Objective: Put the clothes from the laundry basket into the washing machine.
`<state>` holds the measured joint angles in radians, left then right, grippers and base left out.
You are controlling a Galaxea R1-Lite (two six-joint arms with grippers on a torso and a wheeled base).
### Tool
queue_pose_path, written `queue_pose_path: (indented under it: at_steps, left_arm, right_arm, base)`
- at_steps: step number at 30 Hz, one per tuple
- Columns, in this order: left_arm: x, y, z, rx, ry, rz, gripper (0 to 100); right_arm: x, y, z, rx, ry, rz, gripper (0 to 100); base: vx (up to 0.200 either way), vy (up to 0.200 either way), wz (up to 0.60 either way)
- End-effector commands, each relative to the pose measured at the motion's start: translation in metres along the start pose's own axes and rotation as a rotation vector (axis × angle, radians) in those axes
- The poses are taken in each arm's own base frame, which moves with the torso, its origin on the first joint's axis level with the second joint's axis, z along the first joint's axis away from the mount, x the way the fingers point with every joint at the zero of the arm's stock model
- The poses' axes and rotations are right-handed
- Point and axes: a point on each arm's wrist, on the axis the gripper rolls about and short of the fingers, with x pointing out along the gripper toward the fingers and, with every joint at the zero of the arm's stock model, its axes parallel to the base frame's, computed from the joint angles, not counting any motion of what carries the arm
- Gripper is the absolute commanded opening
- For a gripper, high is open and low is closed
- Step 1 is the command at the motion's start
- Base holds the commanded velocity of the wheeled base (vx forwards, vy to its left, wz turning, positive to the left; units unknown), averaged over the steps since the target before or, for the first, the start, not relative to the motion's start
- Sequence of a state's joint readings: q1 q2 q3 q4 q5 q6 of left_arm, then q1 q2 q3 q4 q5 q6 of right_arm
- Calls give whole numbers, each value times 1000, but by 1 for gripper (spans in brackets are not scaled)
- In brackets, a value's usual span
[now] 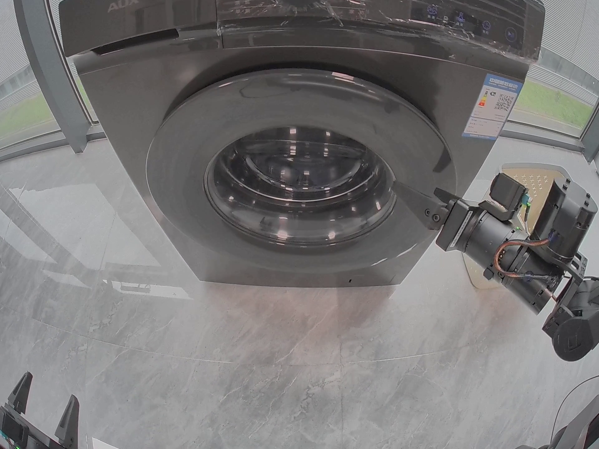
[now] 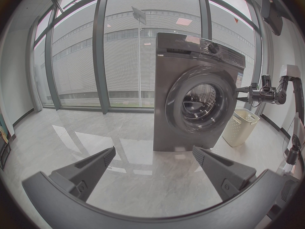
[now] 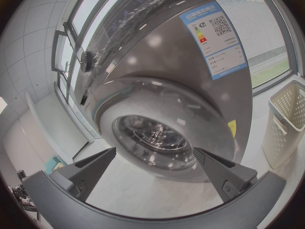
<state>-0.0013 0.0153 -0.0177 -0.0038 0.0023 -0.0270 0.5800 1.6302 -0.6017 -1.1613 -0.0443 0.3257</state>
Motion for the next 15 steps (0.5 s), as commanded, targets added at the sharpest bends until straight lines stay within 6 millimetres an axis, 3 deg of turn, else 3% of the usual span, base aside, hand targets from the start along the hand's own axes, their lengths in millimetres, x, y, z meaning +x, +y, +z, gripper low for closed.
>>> queue_pose_path:
  at_steps: [1, 10, 15]
  left_arm:
    - [1, 0, -5, -1, 9, 1, 100]
    - [1, 0, -5, -2, 9, 1, 100]
    - [1, 0, -5, -4, 8, 1, 100]
  right_arm:
    - [2, -4, 6, -3, -23, -12, 100]
    - [8, -20, 23, -16, -99, -102, 100]
    - [-9, -18, 10, -19, -43, -110, 100]
  base:
    - [200, 0, 0]
    - [0, 0, 0]
    - [0, 0, 0]
